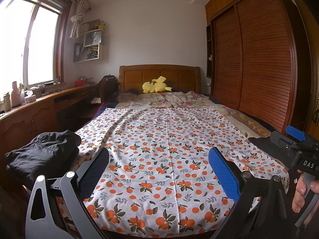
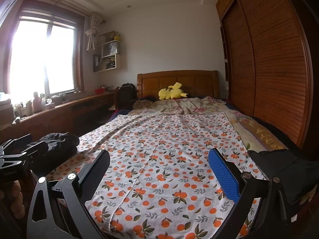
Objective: Fold large clothes
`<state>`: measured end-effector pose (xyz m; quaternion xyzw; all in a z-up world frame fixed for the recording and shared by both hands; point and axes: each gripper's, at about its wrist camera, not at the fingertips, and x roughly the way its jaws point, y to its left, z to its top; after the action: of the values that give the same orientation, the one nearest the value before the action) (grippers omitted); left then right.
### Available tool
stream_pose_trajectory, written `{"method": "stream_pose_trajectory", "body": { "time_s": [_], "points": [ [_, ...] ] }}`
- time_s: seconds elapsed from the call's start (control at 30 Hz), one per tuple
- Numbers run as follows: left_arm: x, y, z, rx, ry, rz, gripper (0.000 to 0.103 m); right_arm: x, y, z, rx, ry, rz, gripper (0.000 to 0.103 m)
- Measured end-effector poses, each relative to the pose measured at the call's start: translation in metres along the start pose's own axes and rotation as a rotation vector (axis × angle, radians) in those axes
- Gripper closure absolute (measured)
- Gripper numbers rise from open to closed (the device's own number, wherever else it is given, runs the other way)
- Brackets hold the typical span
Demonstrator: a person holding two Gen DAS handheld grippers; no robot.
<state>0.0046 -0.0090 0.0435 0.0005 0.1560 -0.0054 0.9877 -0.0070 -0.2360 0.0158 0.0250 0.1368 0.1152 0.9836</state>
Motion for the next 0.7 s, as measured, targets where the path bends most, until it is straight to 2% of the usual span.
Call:
{"method": "stream_pose_trajectory", "body": {
  "time_s": [0.7],
  "points": [
    [0.0002,0.0005,-0.0004,0.002,0.001,0.0,0.002,0.0001,-0.0001,-0.0007,0.0,0.004,0.001,0.008]
  ]
}}
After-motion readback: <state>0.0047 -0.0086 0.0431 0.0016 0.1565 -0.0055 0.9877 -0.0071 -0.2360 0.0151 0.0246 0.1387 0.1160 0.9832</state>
